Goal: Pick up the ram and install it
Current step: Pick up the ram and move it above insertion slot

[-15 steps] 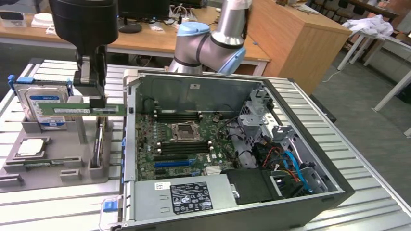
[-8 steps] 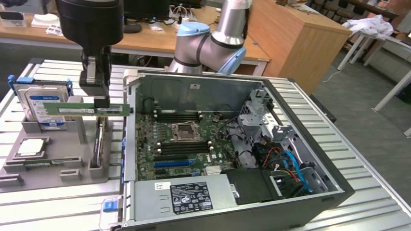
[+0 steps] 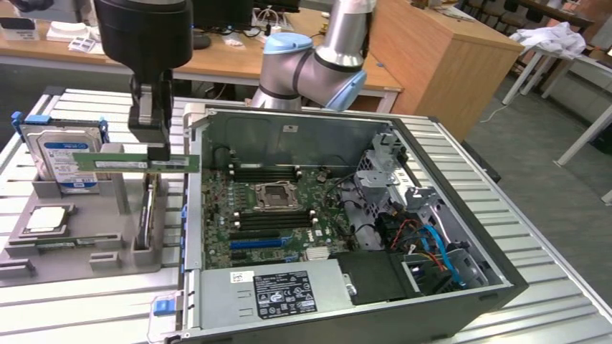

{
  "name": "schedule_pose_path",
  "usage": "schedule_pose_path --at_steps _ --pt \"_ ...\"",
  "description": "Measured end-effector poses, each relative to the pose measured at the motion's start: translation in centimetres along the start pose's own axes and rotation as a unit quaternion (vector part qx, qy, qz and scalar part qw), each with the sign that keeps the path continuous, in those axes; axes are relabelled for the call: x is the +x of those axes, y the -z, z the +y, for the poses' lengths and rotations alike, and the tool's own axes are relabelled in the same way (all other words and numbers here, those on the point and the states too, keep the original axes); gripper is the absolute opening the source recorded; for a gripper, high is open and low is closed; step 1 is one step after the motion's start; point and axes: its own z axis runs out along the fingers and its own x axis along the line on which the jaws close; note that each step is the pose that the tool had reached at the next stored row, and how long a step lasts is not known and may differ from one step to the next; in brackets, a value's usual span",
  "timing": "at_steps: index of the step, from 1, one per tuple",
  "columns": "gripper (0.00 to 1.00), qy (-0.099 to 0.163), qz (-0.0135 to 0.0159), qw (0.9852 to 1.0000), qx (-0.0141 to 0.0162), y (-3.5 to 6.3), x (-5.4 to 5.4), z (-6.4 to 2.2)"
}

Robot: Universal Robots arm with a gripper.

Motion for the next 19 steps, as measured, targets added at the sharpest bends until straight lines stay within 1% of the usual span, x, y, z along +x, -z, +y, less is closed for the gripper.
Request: schedule_pose_path --at_steps 19 --pt "0.12 0.000 0.0000 1.0000 0.0000 0.00 -0.1 -1.71"
